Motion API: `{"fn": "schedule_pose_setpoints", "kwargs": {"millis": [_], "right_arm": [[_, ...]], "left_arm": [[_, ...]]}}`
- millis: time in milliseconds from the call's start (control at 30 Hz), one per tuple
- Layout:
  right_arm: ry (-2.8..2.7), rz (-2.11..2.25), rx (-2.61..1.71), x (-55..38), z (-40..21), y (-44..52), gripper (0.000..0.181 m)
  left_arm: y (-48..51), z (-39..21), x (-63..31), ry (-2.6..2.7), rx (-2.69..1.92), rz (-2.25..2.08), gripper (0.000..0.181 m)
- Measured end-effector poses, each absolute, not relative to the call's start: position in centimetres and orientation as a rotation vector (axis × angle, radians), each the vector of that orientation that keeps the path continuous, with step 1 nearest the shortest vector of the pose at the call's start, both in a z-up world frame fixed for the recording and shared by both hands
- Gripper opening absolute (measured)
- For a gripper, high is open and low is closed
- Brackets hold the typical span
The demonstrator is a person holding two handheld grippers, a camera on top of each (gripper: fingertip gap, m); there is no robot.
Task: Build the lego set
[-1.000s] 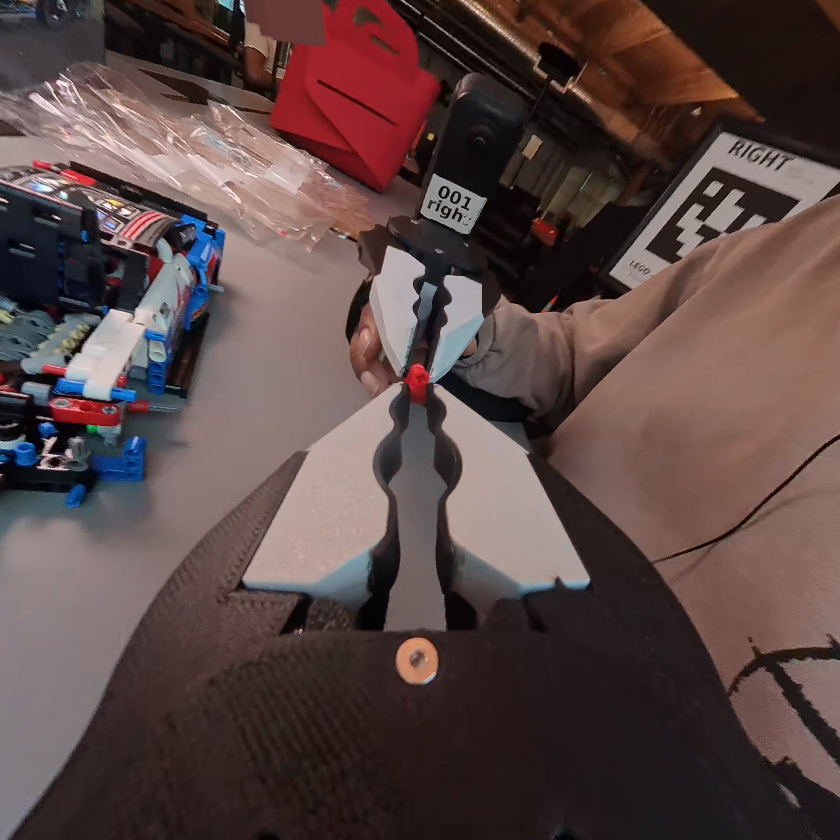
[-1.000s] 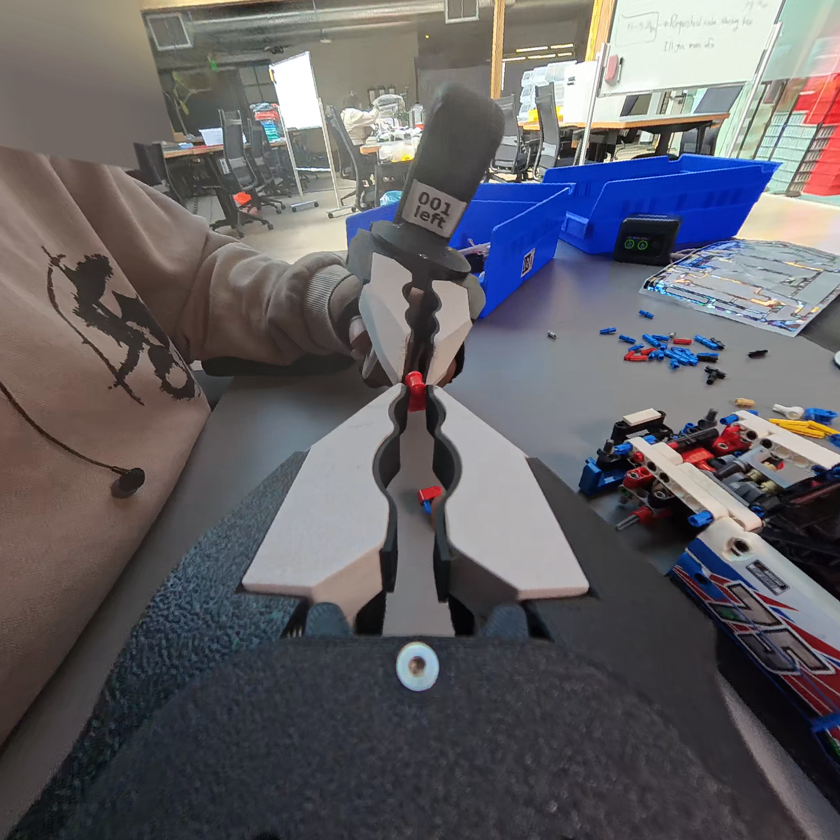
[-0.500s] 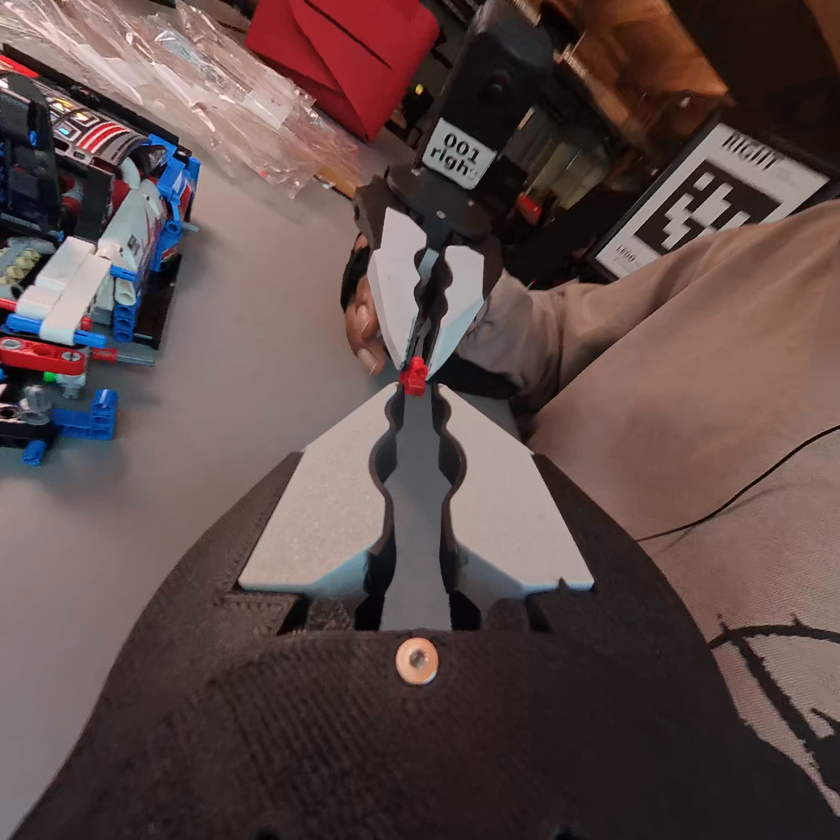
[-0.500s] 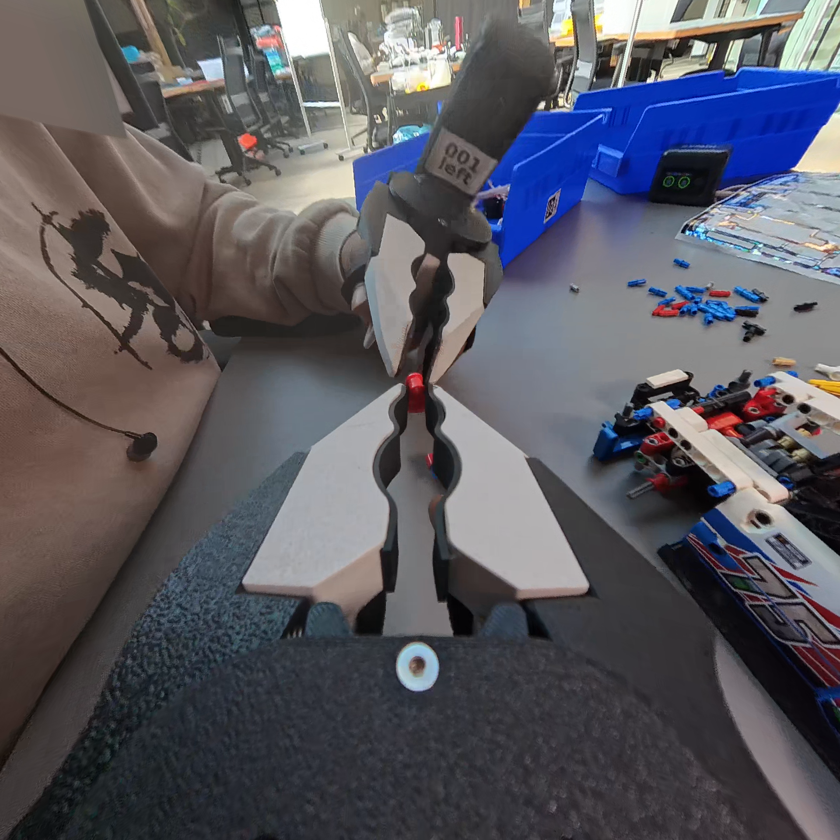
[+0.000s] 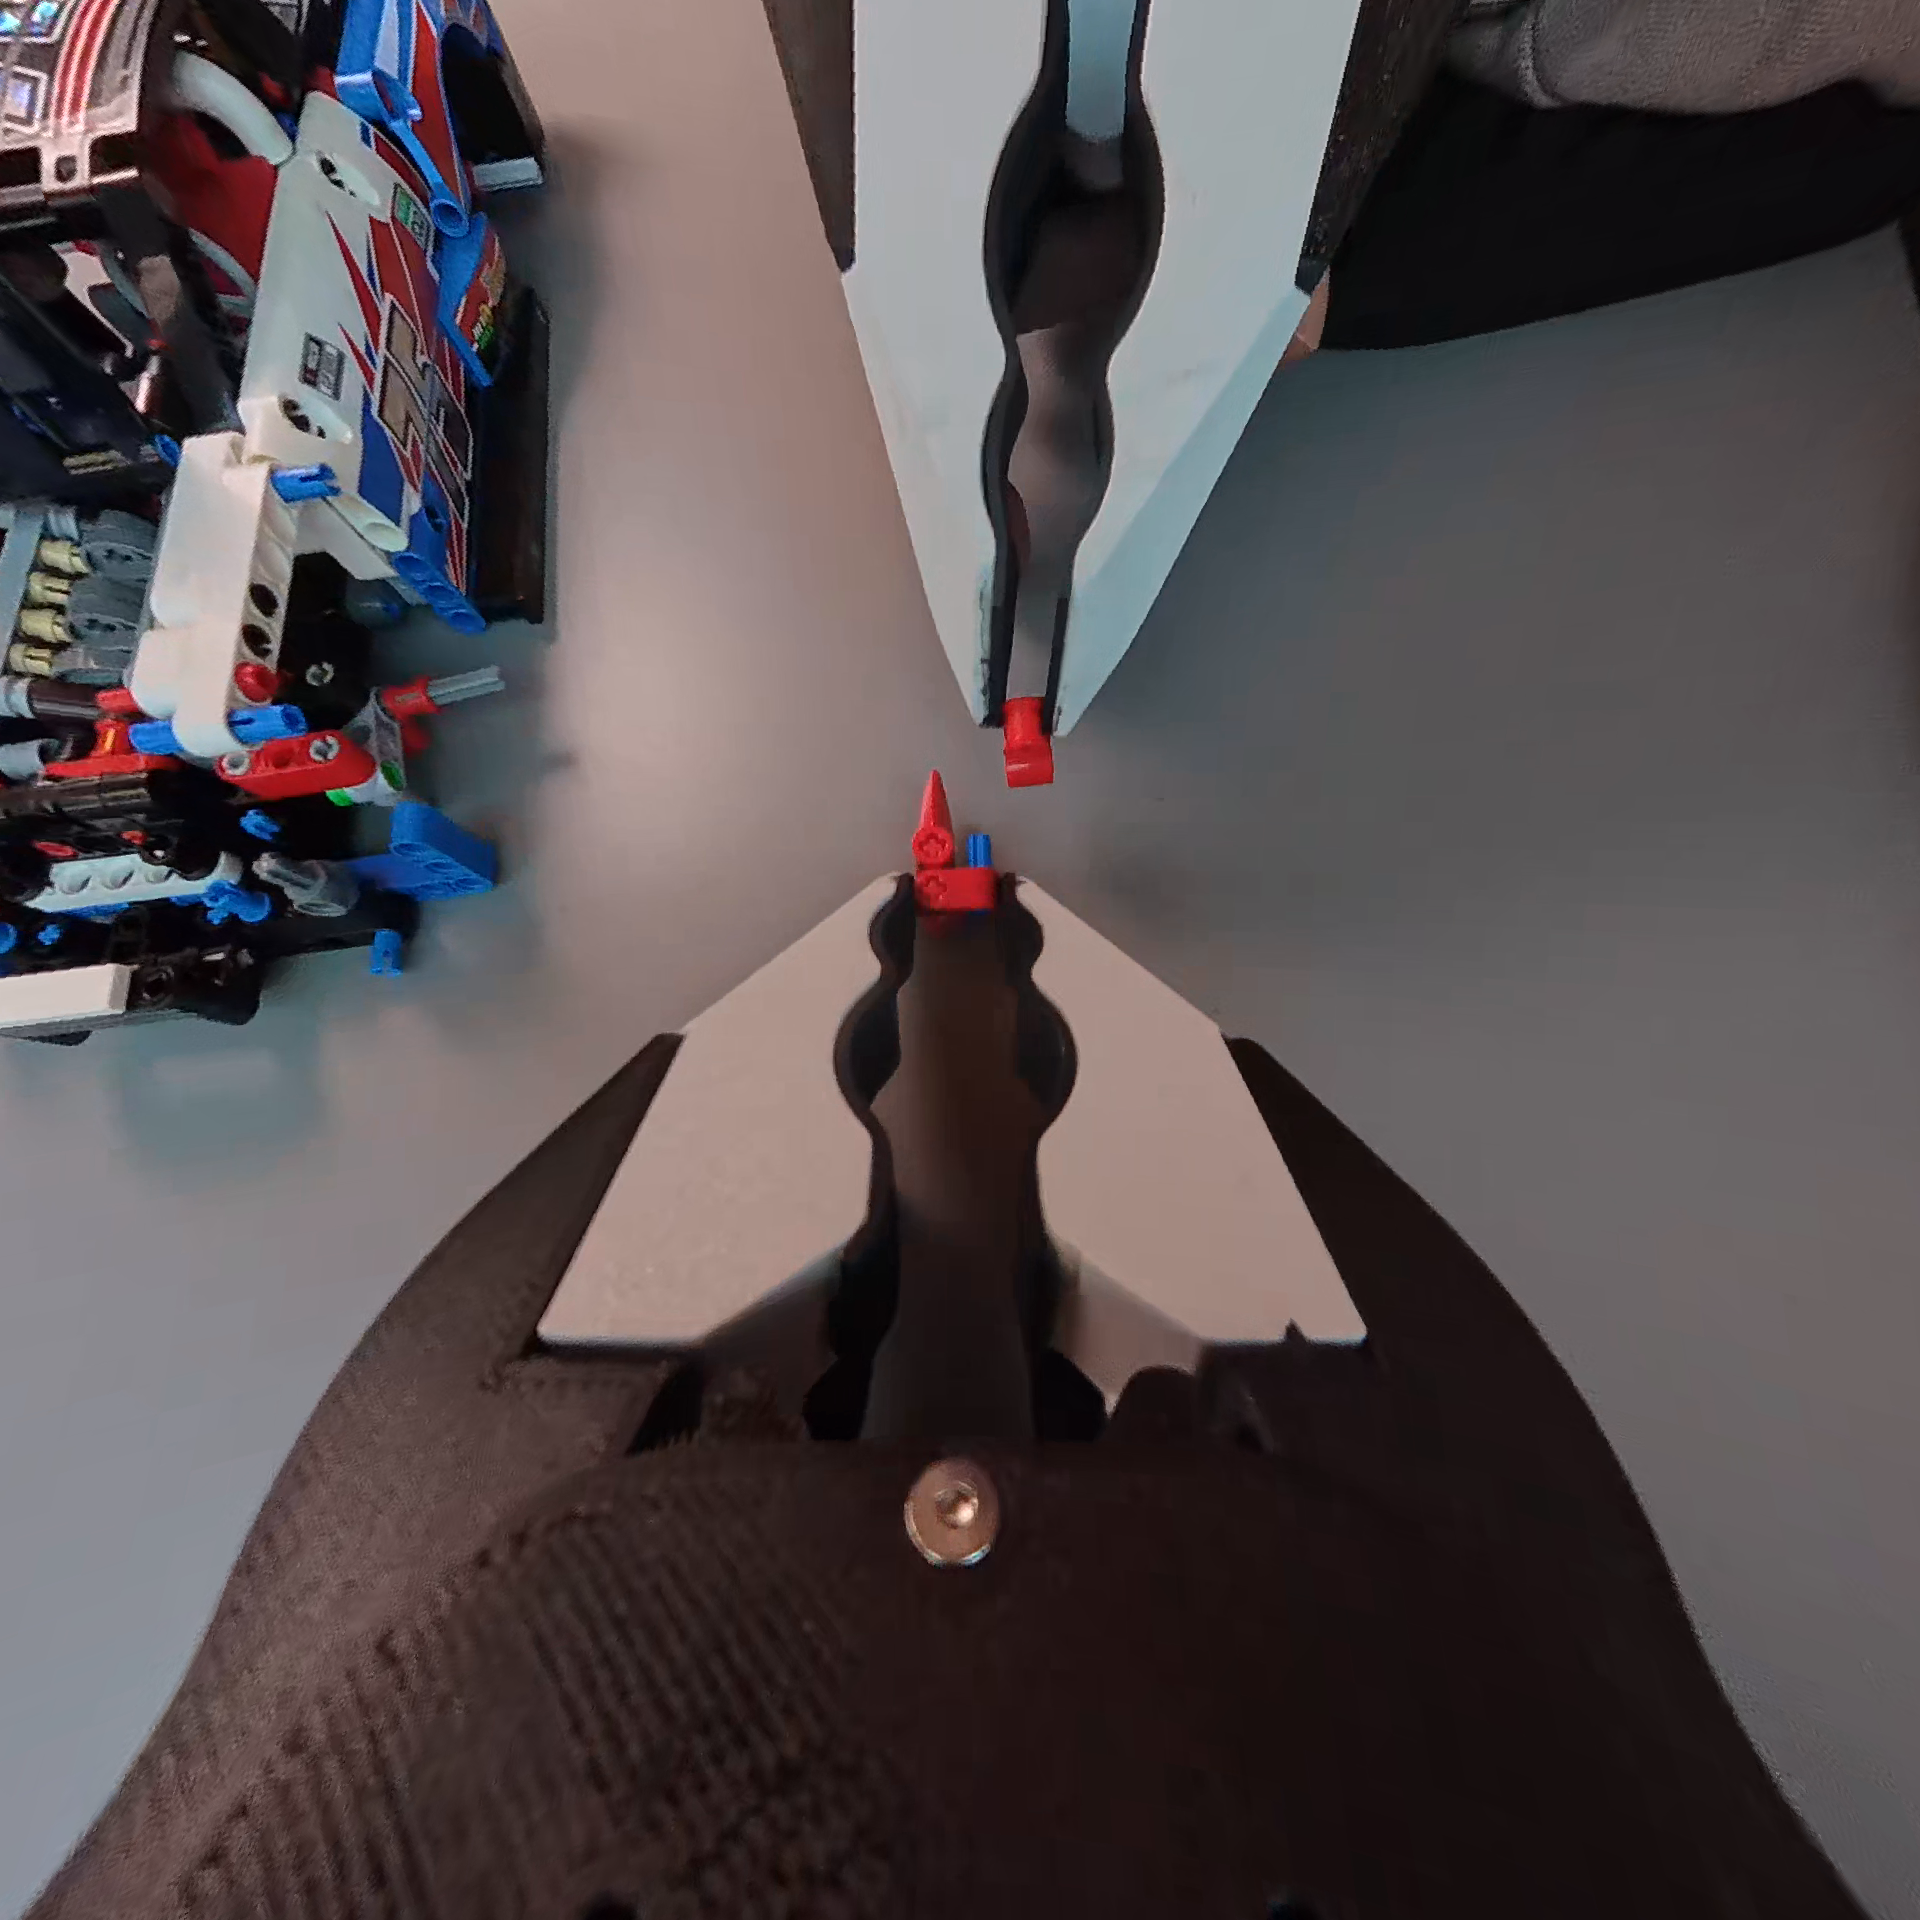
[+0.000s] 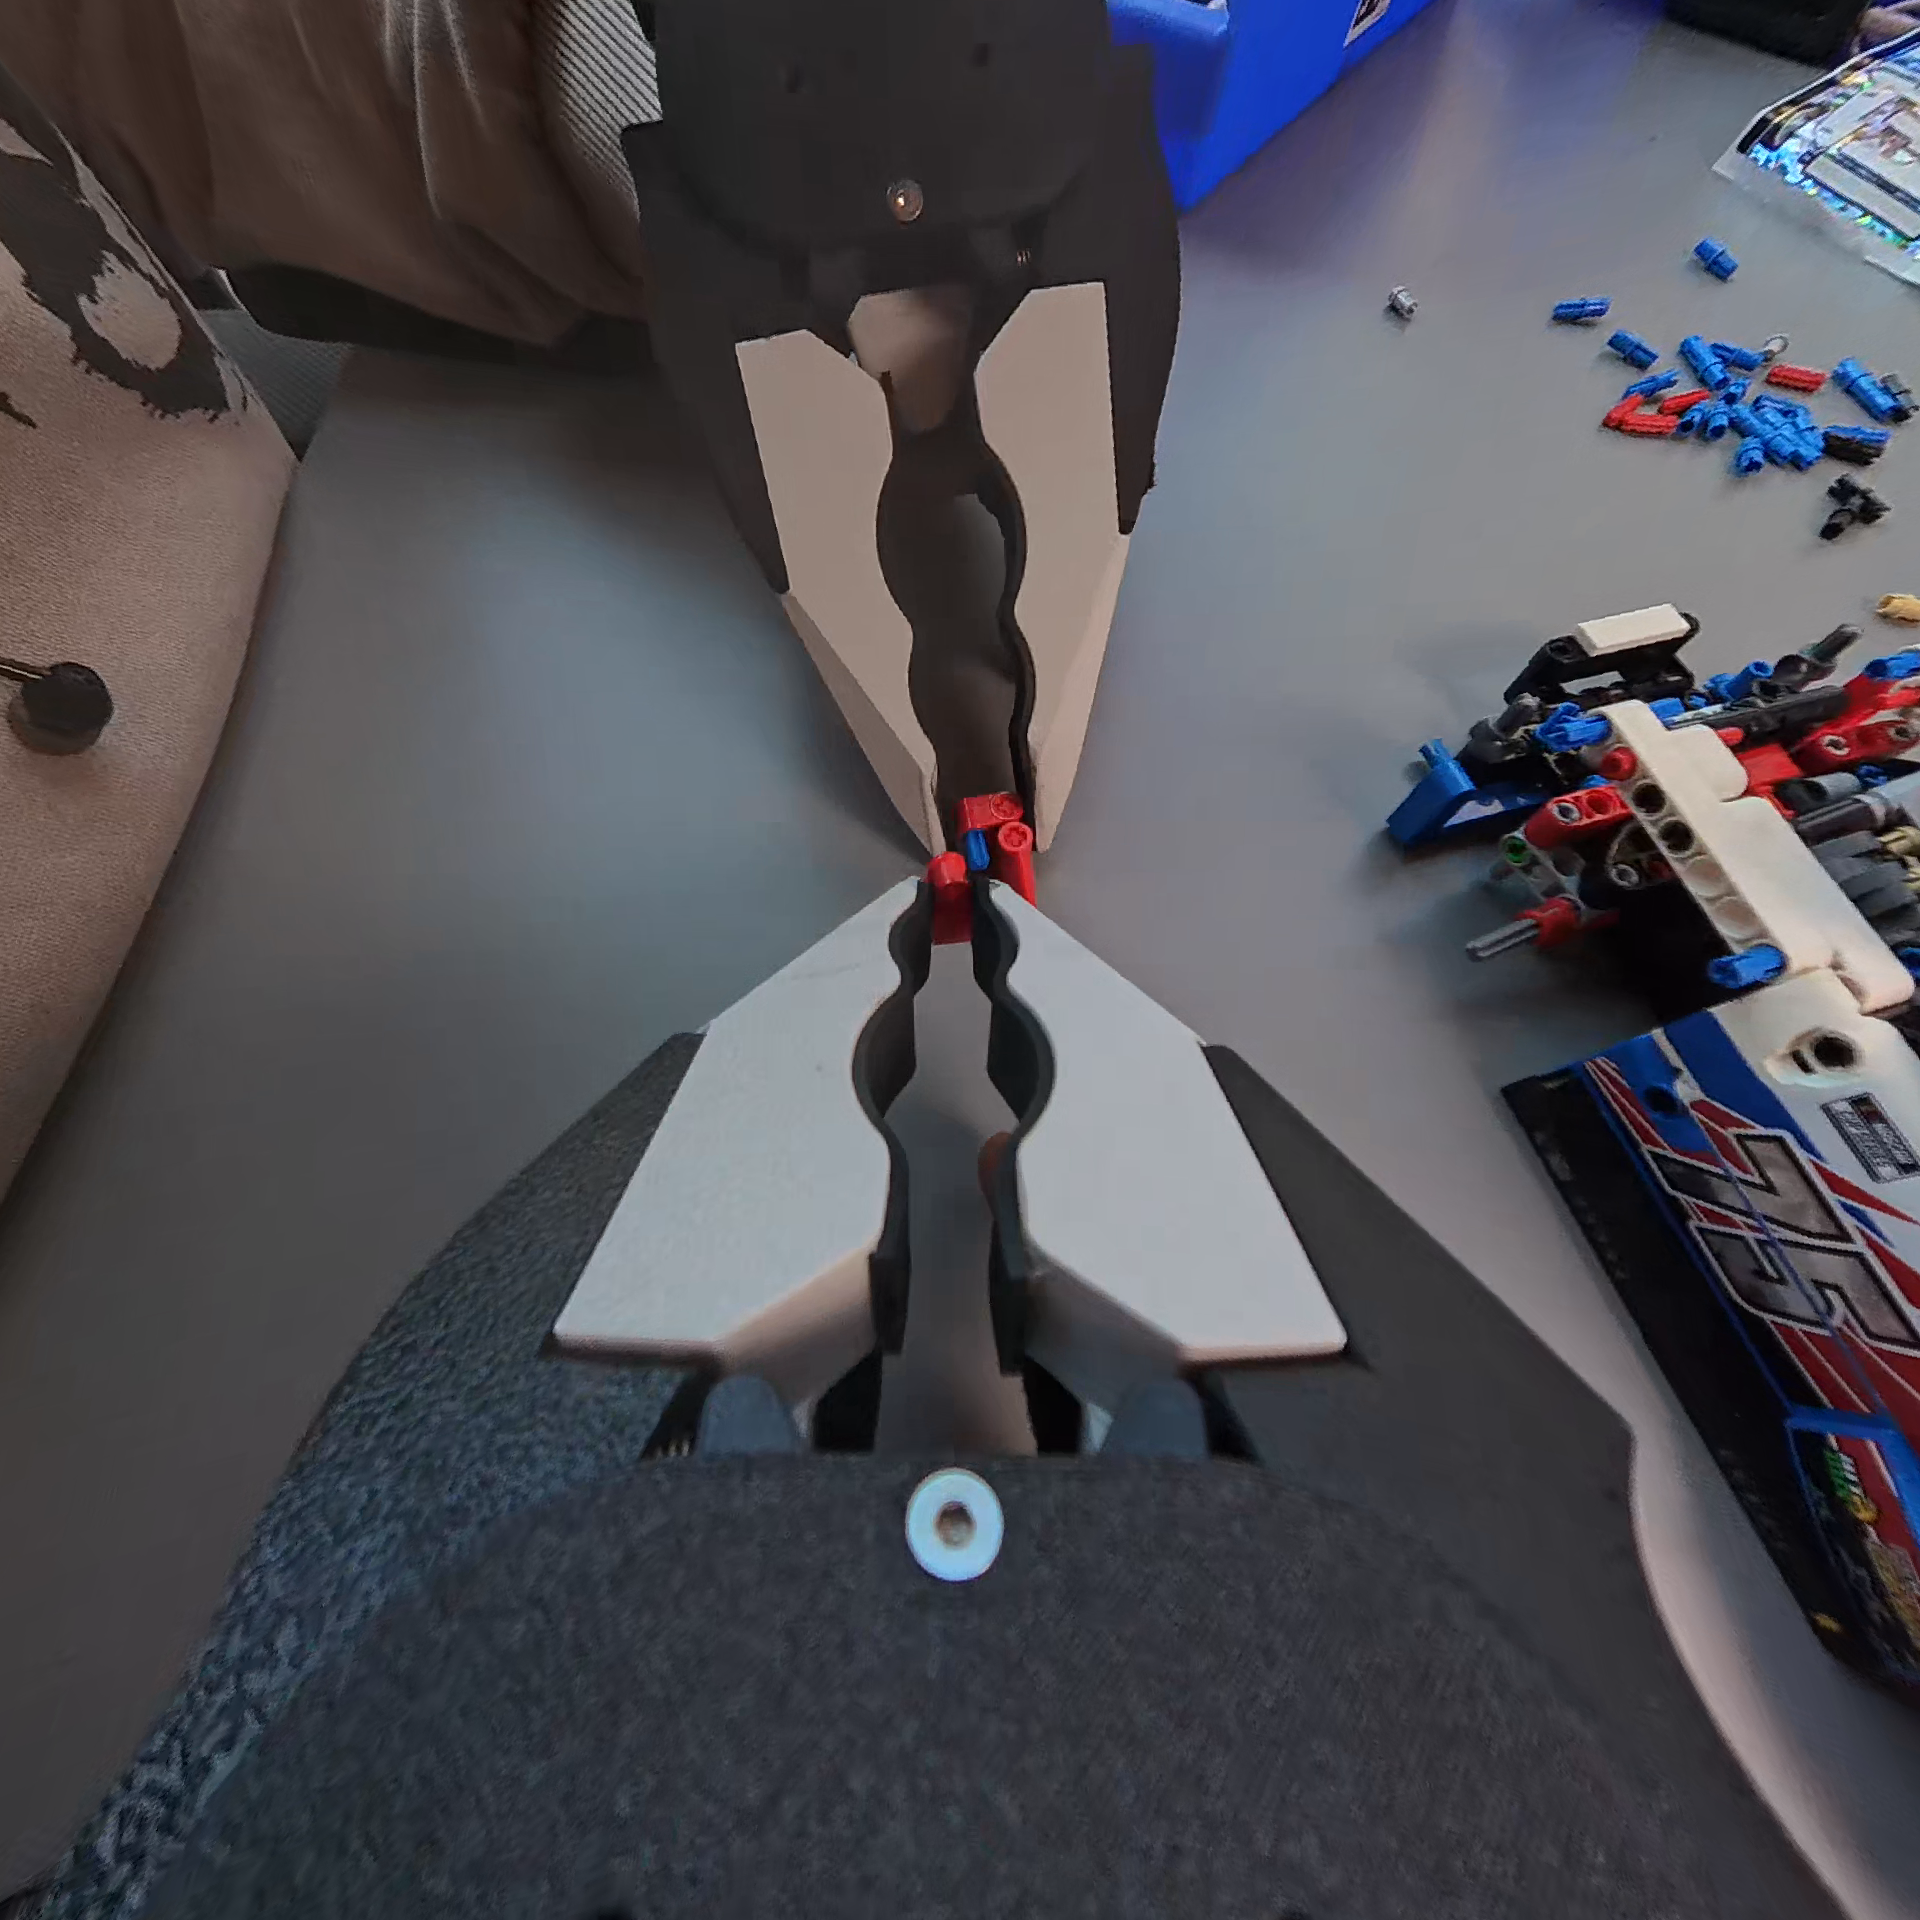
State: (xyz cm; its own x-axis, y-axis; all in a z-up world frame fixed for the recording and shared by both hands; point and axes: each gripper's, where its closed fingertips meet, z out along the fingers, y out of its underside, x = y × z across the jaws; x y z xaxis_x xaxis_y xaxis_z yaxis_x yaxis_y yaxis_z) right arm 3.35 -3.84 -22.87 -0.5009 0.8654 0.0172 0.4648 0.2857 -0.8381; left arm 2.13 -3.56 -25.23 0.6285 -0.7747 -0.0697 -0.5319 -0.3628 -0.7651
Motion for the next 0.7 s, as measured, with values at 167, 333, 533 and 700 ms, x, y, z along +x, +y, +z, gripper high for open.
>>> {"fn": "schedule_pose_setpoints", "kwargs": {"millis": [167,333,533,700], "right_arm": [[-2.017,1.160,-1.197,2.9,-22.1,-3.4,0.005],[-1.898,1.243,-1.201,2.5,-20.3,-2.8,0.005],[-1.881,1.259,-1.202,2.2,-20.2,-2.9,0.005],[-1.894,1.238,-1.208,2.2,-20.5,-3.0,0.005]], "left_arm": [[-3.1,-22.8,2.4,0.920,-1.960,-0.481,0.014],[-2.8,-21.4,2.2,0.844,-1.919,-0.530,0.014],[-2.6,-21.1,2.2,0.819,-1.925,-0.532,0.014],[-2.7,-21.2,2.2,0.815,-1.937,-0.550,0.014]]}}
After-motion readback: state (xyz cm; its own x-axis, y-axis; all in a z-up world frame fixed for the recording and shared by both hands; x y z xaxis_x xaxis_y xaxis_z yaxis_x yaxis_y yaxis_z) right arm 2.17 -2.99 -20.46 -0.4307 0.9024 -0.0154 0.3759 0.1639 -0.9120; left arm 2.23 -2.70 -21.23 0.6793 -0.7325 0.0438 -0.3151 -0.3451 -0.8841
